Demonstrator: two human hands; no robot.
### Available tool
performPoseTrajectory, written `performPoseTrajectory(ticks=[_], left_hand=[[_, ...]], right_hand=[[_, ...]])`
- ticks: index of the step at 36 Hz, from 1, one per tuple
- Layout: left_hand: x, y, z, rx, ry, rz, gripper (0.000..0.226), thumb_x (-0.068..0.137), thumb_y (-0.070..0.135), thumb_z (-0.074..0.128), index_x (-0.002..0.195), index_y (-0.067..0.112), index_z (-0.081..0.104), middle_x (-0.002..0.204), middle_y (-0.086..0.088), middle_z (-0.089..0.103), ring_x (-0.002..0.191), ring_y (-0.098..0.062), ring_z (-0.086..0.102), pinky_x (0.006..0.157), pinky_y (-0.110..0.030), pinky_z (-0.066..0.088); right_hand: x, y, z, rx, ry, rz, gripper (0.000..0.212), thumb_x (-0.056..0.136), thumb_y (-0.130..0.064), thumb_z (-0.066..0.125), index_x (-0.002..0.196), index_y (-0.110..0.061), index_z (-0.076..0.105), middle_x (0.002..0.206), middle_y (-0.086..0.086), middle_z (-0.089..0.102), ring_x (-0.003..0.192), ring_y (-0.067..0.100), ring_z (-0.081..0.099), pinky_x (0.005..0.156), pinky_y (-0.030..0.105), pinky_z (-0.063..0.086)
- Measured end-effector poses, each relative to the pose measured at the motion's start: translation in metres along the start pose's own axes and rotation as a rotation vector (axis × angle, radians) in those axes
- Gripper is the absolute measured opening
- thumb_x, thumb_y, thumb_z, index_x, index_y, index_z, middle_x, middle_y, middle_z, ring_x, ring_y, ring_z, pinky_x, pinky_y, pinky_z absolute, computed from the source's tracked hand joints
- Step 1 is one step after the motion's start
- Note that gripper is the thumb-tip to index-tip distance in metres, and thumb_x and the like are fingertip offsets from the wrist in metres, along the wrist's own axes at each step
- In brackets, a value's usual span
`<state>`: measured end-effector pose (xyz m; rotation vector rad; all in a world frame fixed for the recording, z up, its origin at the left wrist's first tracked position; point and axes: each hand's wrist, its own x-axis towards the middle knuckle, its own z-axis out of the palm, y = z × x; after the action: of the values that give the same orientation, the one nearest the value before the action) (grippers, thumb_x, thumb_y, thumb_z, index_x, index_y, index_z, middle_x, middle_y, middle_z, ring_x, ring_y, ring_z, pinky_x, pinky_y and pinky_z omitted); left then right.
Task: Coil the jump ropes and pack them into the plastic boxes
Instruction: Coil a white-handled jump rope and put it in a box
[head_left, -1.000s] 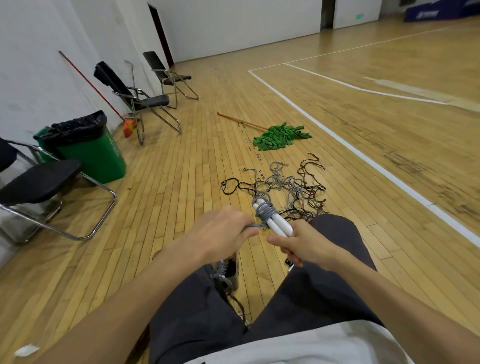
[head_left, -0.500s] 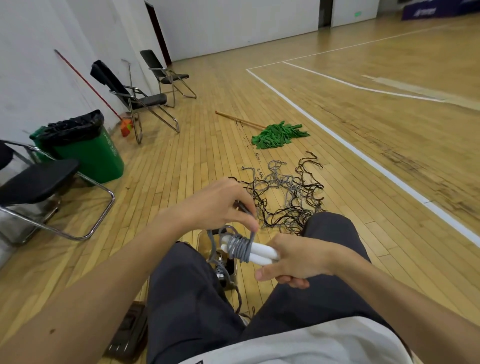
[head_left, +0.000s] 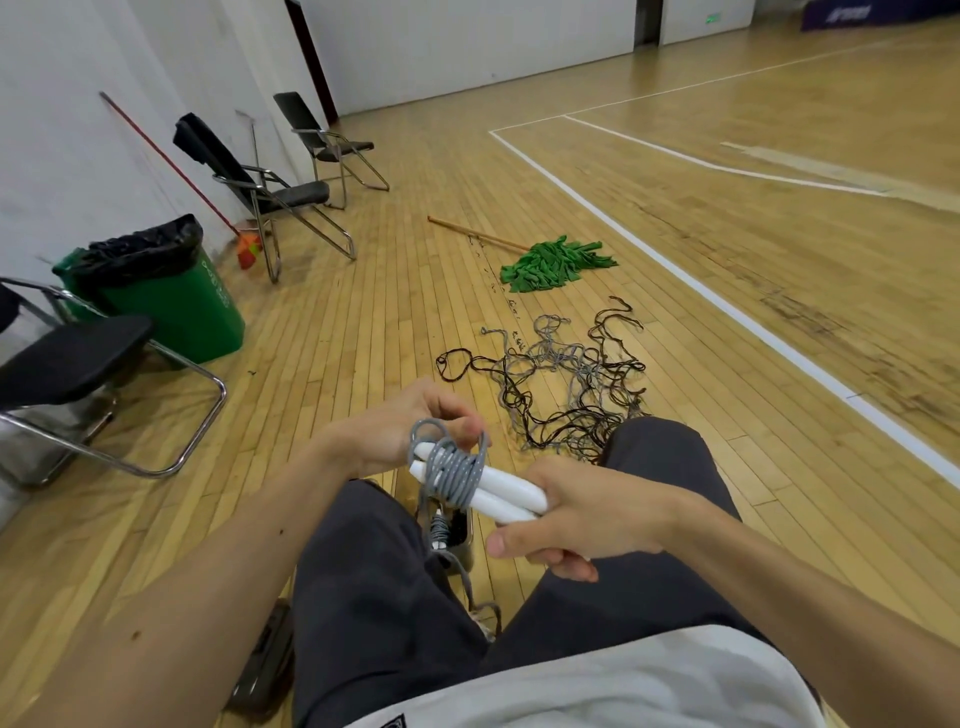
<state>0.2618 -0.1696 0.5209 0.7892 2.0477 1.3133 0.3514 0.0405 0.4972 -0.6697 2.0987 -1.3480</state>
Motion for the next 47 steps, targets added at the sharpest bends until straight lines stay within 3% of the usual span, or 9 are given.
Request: performPoseTrajectory(ticks=[3, 6, 8, 10, 13, 16, 22, 25, 47], left_hand=[[-0.002, -0.012, 0.001, -0.066, -0.024, 0.042, 0.018, 0.073, 0.030, 0.079, 0.082, 0.016, 0.074, 0.079, 0.003, 0.067, 0.072, -0.006, 0.062, 0.065, -0.018, 0.050], [-0.007, -0.020, 0.000, -0.217, 0.006, 0.002, 0.055, 0.051, 0.030, 0.094, 0.088, 0.007, 0.062, 0.085, 0.003, 0.070, 0.080, -0.007, 0.065, 0.072, -0.020, 0.056], [-0.007, -0.028, 0.006, -0.302, 0.130, -0.073, 0.045, 0.056, 0.022, 0.096, 0.088, 0.015, 0.065, 0.085, 0.004, 0.070, 0.075, -0.009, 0.066, 0.066, -0.018, 0.056], [-0.007, -0.021, 0.012, -0.304, 0.127, -0.110, 0.018, 0.086, 0.001, 0.069, 0.094, 0.014, 0.059, 0.084, 0.000, 0.061, 0.068, -0.013, 0.055, 0.058, -0.020, 0.050], [-0.004, -0.015, 0.018, -0.223, 0.148, -0.161, 0.028, 0.100, -0.011, 0.038, 0.086, 0.009, 0.052, 0.064, 0.001, 0.047, 0.056, -0.010, 0.041, 0.053, -0.022, 0.041], [-0.003, -0.007, 0.028, -0.215, 0.194, -0.176, 0.050, 0.104, -0.006, 0.029, 0.068, 0.017, 0.055, 0.056, 0.001, 0.037, 0.049, -0.011, 0.035, 0.052, -0.024, 0.034], [-0.003, -0.014, 0.035, -0.155, 0.176, -0.181, 0.042, 0.105, 0.038, 0.040, 0.072, 0.012, 0.048, 0.058, -0.003, 0.030, 0.048, -0.013, 0.030, 0.050, -0.023, 0.034], [-0.004, -0.017, 0.037, -0.115, 0.195, -0.180, 0.052, 0.096, 0.056, 0.041, 0.065, 0.015, 0.044, 0.052, 0.001, 0.027, 0.046, -0.013, 0.028, 0.049, -0.021, 0.033], [-0.016, -0.011, 0.042, 0.728, 0.255, -0.077, 0.044, 0.102, 0.049, 0.044, 0.067, 0.022, 0.046, 0.059, 0.005, 0.045, 0.050, -0.009, 0.038, 0.054, -0.033, 0.036]], right_hand=[[0.000, -0.002, 0.002, 0.090, 0.021, -0.054, 0.030, 0.097, -0.020, 0.068, 0.072, -0.017, 0.053, 0.054, -0.004, 0.054, 0.042, 0.019, 0.047, 0.055, 0.031, 0.044], [0.001, -0.002, 0.003, 0.149, 0.060, -0.086, 0.028, 0.097, -0.018, 0.068, 0.073, -0.016, 0.054, 0.056, 0.000, 0.052, 0.043, 0.021, 0.045, 0.052, 0.030, 0.043], [0.002, -0.001, 0.003, 0.168, 0.079, -0.107, 0.030, 0.097, -0.019, 0.068, 0.071, -0.016, 0.054, 0.055, 0.001, 0.051, 0.043, 0.020, 0.044, 0.052, 0.030, 0.042], [0.003, -0.001, 0.002, 0.183, 0.102, -0.125, 0.033, 0.097, -0.020, 0.068, 0.068, -0.017, 0.054, 0.055, 0.005, 0.050, 0.043, 0.022, 0.044, 0.051, 0.029, 0.042], [0.004, 0.001, 0.000, 0.207, 0.149, -0.141, 0.034, 0.097, -0.022, 0.068, 0.068, -0.013, 0.054, 0.058, 0.012, 0.047, 0.044, 0.022, 0.043, 0.050, 0.029, 0.041], [0.006, 0.002, -0.001, 0.231, 0.188, -0.155, 0.031, 0.098, -0.022, 0.068, 0.071, -0.011, 0.056, 0.059, 0.010, 0.046, 0.043, 0.020, 0.043, 0.050, 0.030, 0.040], [0.005, 0.002, -0.006, 0.272, 0.270, -0.166, 0.037, 0.098, -0.018, 0.065, 0.063, -0.026, 0.060, 0.053, 0.000, 0.048, 0.041, 0.016, 0.042, 0.050, 0.030, 0.040], [0.005, 0.007, -0.012, 0.300, 0.324, -0.130, 0.028, 0.098, -0.019, 0.066, 0.073, -0.014, 0.054, 0.055, 0.001, 0.047, 0.041, 0.016, 0.041, 0.050, 0.031, 0.039], [0.019, 0.043, -0.031, 0.423, 0.614, 0.154, 0.022, 0.094, -0.023, 0.071, 0.088, -0.008, 0.056, 0.059, 0.000, 0.049, 0.044, 0.011, 0.041, 0.042, 0.025, 0.037]])
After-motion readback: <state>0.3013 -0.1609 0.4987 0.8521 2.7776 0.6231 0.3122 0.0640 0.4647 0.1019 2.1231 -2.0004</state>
